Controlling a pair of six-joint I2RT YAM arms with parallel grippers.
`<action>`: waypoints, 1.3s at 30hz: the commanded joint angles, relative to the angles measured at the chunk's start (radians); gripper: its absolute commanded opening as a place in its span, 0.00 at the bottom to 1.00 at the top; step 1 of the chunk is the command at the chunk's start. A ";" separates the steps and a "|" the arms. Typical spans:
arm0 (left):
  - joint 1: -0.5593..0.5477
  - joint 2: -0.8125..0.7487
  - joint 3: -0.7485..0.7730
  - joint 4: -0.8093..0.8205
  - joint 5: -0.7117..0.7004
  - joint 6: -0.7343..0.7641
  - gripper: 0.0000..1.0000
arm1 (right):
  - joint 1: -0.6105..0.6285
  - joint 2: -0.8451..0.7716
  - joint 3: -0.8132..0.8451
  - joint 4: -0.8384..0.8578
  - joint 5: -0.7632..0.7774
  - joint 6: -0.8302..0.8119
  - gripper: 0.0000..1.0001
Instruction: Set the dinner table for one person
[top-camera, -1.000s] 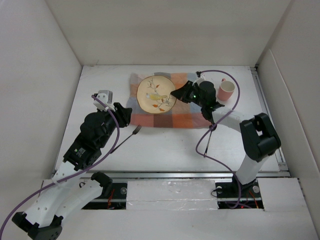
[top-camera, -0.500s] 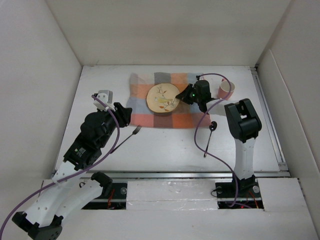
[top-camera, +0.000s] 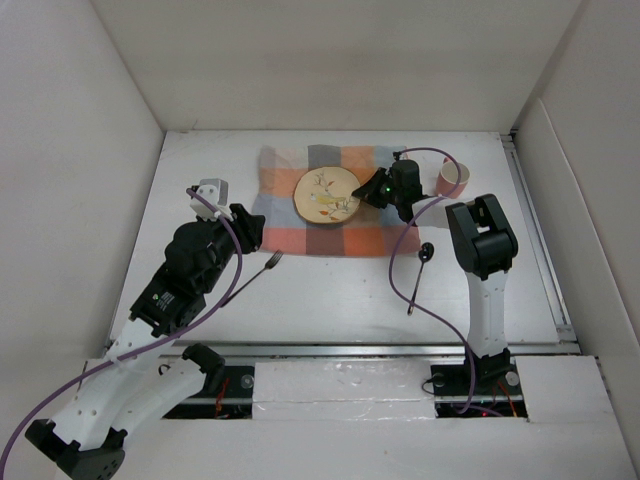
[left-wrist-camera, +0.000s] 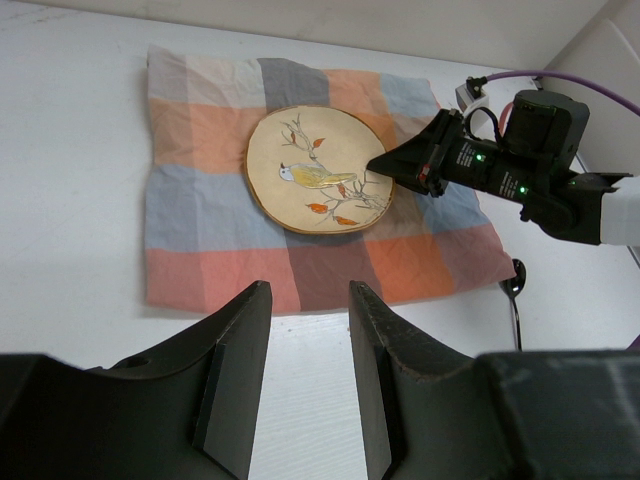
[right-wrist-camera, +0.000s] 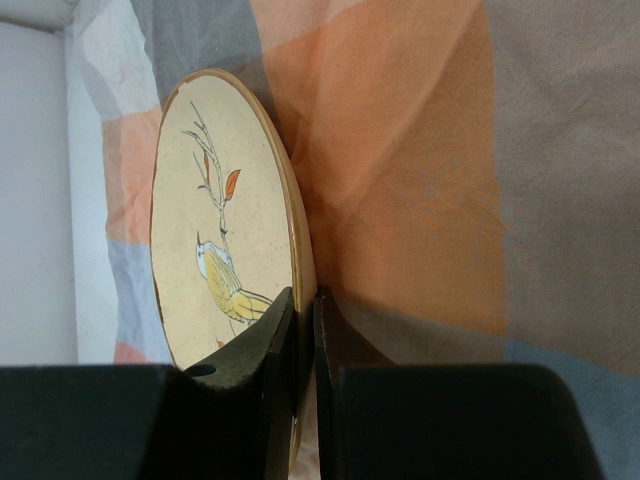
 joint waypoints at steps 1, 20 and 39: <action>-0.002 0.006 -0.004 0.038 -0.011 0.006 0.34 | -0.002 -0.013 0.051 0.126 -0.034 0.020 0.01; -0.002 0.115 0.014 -0.027 -0.139 0.028 0.12 | -0.002 -0.319 -0.061 -0.081 0.165 -0.225 0.61; 0.007 0.618 0.076 -0.153 -0.130 0.146 0.22 | 0.061 -1.089 -0.728 0.065 0.211 -0.232 0.04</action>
